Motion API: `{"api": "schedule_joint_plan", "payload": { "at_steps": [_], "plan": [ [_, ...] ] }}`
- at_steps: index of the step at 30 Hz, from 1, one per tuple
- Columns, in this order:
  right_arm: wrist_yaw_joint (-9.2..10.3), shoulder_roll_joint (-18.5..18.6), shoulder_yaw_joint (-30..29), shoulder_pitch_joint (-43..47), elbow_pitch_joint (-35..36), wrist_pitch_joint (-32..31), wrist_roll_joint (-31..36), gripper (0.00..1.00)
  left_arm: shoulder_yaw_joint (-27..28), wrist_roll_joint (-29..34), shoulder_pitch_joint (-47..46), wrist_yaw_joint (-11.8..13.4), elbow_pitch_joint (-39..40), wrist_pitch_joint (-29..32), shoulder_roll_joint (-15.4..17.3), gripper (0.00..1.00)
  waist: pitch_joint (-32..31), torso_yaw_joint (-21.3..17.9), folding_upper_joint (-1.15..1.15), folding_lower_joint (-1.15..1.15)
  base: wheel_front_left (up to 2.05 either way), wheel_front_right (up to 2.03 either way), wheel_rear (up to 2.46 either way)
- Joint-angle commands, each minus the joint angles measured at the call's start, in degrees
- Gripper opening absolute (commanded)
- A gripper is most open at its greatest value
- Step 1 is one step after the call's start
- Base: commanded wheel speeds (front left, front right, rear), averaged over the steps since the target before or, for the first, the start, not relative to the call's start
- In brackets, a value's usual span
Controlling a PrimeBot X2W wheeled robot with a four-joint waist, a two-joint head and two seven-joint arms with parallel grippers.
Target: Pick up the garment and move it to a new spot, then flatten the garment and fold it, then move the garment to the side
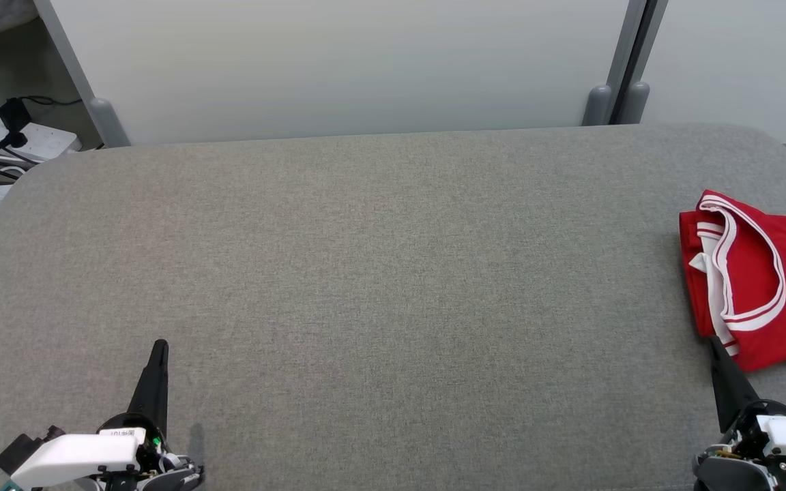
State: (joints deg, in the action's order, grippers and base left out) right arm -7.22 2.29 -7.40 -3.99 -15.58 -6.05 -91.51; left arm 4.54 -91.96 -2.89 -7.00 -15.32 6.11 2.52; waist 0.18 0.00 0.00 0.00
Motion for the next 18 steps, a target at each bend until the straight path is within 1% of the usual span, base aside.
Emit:
{"api": "schedule_joint_plan", "payload": {
  "at_steps": [1, 18],
  "plan": [
    [-0.26, 0.59, 0.85, -2.2, 1.56, -0.46, -0.63, 0.0, 1.9, -0.26, -3.3, -0.48, 1.25, 0.31, 0.45, 0.0, 0.0, 0.0, 0.0, 0.0, 0.0, 0.0, 0.0],
    [-0.26, 0.59, 0.86, -2.2, 1.56, -0.45, -0.64, 0.0, 1.94, -0.23, -3.3, -0.48, 1.26, 0.34, 0.43, 0.0, 0.0, 0.0, 0.0, 0.0, 0.0, 0.0, 0.0]
  ]
}}
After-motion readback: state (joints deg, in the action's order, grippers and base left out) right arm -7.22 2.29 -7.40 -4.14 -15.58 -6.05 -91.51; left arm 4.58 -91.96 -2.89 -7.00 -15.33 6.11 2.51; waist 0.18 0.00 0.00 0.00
